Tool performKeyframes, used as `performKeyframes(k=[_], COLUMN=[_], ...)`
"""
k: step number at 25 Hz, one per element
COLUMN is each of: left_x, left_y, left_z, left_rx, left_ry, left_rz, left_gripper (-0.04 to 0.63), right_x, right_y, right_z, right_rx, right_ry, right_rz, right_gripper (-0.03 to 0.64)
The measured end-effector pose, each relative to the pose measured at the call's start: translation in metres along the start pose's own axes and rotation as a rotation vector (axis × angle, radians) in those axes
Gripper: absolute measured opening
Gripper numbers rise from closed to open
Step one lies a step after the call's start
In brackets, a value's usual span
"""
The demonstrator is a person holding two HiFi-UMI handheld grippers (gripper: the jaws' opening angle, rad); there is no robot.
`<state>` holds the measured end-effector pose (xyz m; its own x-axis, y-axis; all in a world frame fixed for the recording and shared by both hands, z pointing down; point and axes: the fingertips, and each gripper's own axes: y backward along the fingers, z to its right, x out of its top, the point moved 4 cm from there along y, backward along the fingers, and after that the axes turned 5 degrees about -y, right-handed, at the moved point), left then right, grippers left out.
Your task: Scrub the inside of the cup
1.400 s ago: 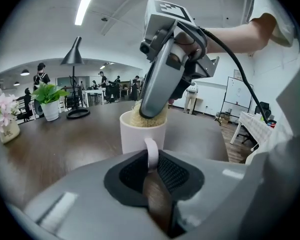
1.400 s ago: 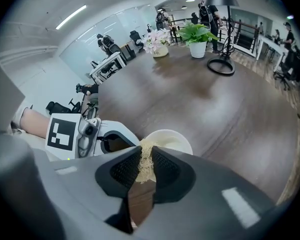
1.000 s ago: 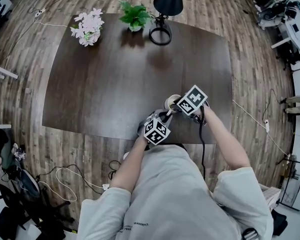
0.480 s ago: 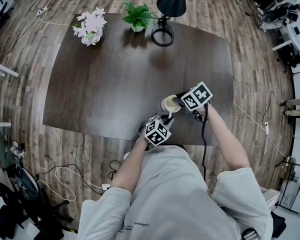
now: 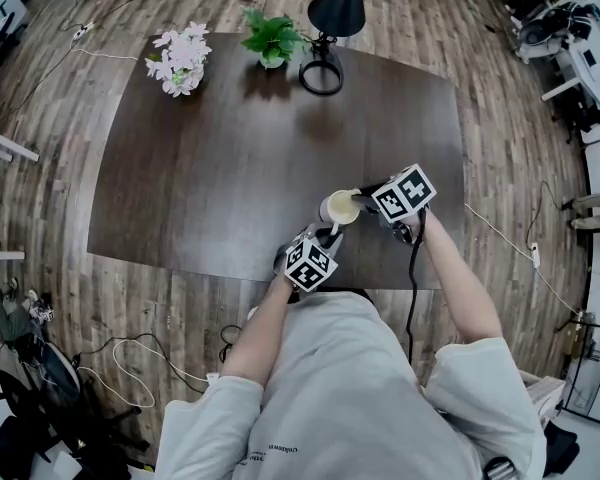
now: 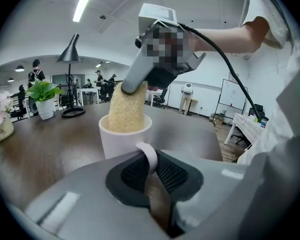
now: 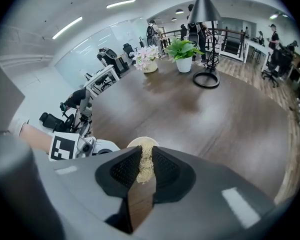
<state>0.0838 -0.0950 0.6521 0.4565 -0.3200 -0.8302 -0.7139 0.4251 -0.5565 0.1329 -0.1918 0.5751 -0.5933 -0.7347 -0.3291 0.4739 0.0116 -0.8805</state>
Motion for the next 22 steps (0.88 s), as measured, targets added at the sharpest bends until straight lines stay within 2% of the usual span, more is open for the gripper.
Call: performKeyframes(k=[12,22], left_x=[-0.004,-0.003], left_y=[0.003,0.005], left_z=[-0.003,0.000], left_rx=[0.054,0.054], left_ry=[-0.002,-0.016], left_rz=[-0.017,-0.030], left_gripper=[0.040,0.054], right_x=[-0.019,-0.018], right_y=[0.016,0.005], right_z=[-0.023,-0.026], right_rx=[0.054,0.019], right_ry=[-0.039,-0.037], right_rz=[0.072,0.087], right_gripper=[0.089,0.087])
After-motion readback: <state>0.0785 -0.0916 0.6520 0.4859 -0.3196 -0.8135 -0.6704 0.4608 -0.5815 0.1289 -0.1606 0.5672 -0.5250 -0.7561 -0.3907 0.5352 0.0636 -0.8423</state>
